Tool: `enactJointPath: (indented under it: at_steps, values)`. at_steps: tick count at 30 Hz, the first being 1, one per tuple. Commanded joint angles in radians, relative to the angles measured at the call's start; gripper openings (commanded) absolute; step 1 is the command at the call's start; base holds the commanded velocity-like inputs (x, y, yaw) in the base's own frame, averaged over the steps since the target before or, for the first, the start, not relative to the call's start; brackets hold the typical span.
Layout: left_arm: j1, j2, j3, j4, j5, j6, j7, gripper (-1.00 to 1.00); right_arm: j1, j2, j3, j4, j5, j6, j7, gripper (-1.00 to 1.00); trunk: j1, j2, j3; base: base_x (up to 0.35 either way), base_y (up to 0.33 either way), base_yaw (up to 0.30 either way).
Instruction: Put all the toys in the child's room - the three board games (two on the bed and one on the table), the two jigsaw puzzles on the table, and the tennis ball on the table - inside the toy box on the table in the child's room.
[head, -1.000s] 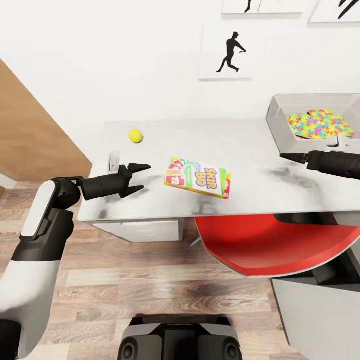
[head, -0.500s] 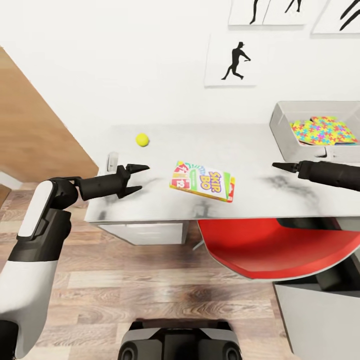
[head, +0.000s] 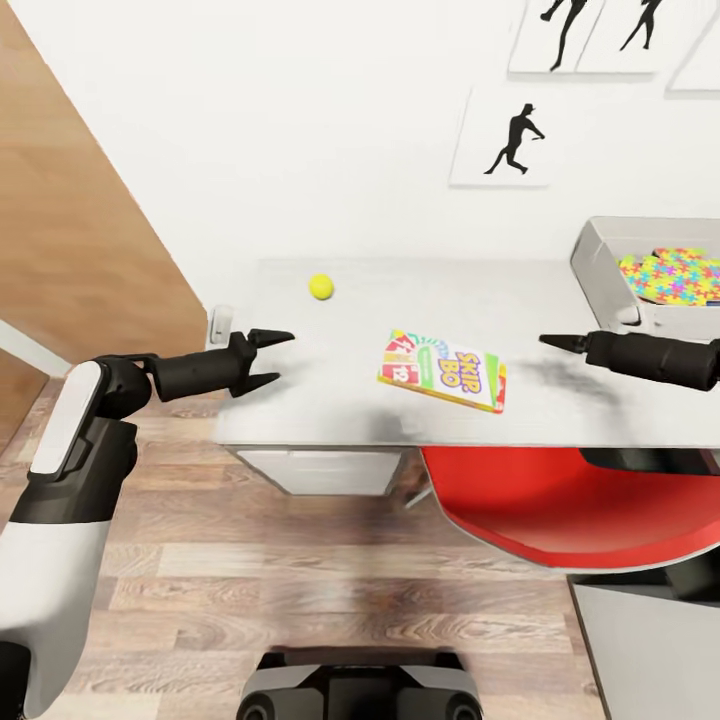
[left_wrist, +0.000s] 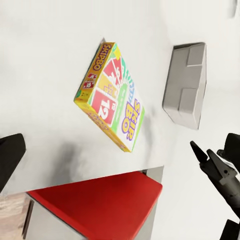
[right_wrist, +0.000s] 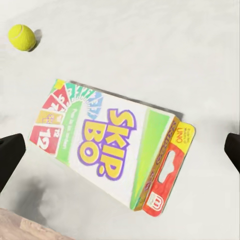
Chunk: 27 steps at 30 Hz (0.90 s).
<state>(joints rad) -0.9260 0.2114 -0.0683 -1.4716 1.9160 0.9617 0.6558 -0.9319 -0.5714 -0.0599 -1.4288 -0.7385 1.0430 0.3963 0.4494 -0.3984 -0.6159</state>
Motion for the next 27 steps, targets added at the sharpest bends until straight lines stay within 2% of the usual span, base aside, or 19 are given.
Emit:
enactJointPath:
  at_steps: [1, 7, 17, 27]
  values:
    - [0.000, 0.004, -0.001, 0.000, 0.010, -0.001, 0.010, 1.00, 0.002, 0.005, -0.001, 0.005, 0.009, 0.004, 0.006, 1.00, 0.001, -0.002, 0.000, 0.000, 0.261, 0.071]
    - [0.007, 0.015, -0.001, 0.004, 0.010, 0.000, 0.010, 1.00, 0.012, 0.019, -0.002, 0.027, 0.009, 0.004, -0.003, 1.00, 0.001, -0.002, 0.010, 0.000, 0.271, 0.067]
    - [0.017, 0.031, -0.001, 0.008, 0.009, 0.000, 0.010, 1.00, 0.024, 0.026, -0.004, 0.061, 0.008, 0.004, -0.008, 1.00, 0.001, -0.002, 0.017, 0.011, 0.275, 0.031]
    - [0.020, 0.039, -0.007, 0.009, 0.007, 0.000, 0.011, 1.00, 0.034, 0.019, -0.010, 0.078, 0.007, 0.004, -0.010, 1.00, 0.001, -0.002, 0.019, 0.012, 0.116, 0.007]
